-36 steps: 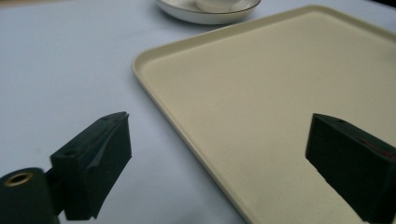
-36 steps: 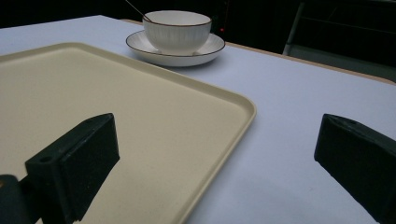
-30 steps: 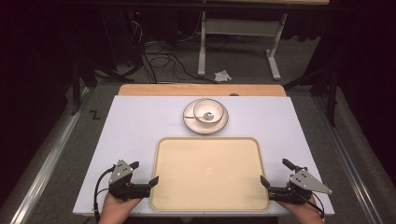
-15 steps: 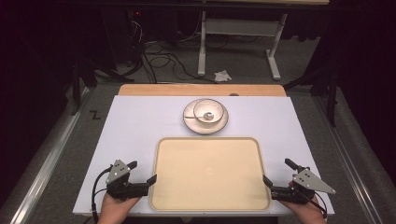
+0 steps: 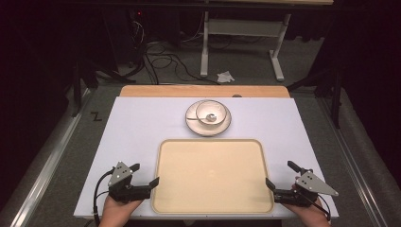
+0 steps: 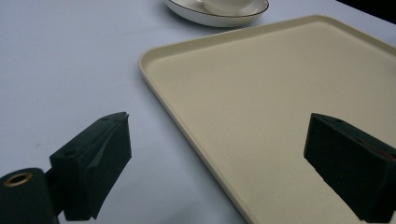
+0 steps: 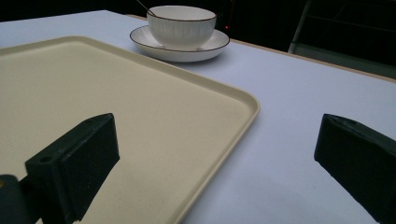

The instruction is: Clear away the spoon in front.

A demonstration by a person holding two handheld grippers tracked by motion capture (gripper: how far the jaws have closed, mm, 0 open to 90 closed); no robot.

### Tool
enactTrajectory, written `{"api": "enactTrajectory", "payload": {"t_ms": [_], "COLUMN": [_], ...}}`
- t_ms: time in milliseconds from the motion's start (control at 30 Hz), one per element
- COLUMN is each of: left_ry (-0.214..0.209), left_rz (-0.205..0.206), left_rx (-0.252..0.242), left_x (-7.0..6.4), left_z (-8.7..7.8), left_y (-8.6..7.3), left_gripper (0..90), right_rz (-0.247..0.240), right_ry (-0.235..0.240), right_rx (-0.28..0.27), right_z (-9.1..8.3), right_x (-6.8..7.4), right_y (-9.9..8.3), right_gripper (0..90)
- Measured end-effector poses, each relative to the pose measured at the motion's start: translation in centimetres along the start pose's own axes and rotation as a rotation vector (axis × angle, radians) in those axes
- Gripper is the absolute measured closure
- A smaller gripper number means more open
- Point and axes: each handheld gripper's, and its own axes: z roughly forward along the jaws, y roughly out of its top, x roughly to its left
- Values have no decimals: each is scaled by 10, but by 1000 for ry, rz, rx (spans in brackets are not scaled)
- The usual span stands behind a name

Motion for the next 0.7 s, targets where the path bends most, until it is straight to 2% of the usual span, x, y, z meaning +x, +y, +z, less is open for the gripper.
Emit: {"api": "enactTrajectory", "payload": {"t_ms": [100,267,433,533,633,700], "left_ry": [-9,-1,-24,-27,-32,-46], "left_rz": [-6,-6,16,27,12,-14], "left_rx": [7,-20,-2,-22,-35,-37], "left_x": [1,-1,-5,-9,-10,-8], "left_z": [0,0,4,4,5,6], "left_y": [0,2,3,8,15,21], "left_gripper": [74,23,0,0,0,3], "right_rz": [-5,-5,-8,-4,-9,-2], "right_ry": [0,4,3,0,-1,0], "right_rx": [0,5,9,12,10,10], "right_z": [0,1,2,2,2,1], "right_x": [0,0,-1,-1,-1,0], "right_y": [0,-1,-1,-2,-1,-1], "right_gripper": [6,6,6,6,6,6]}}
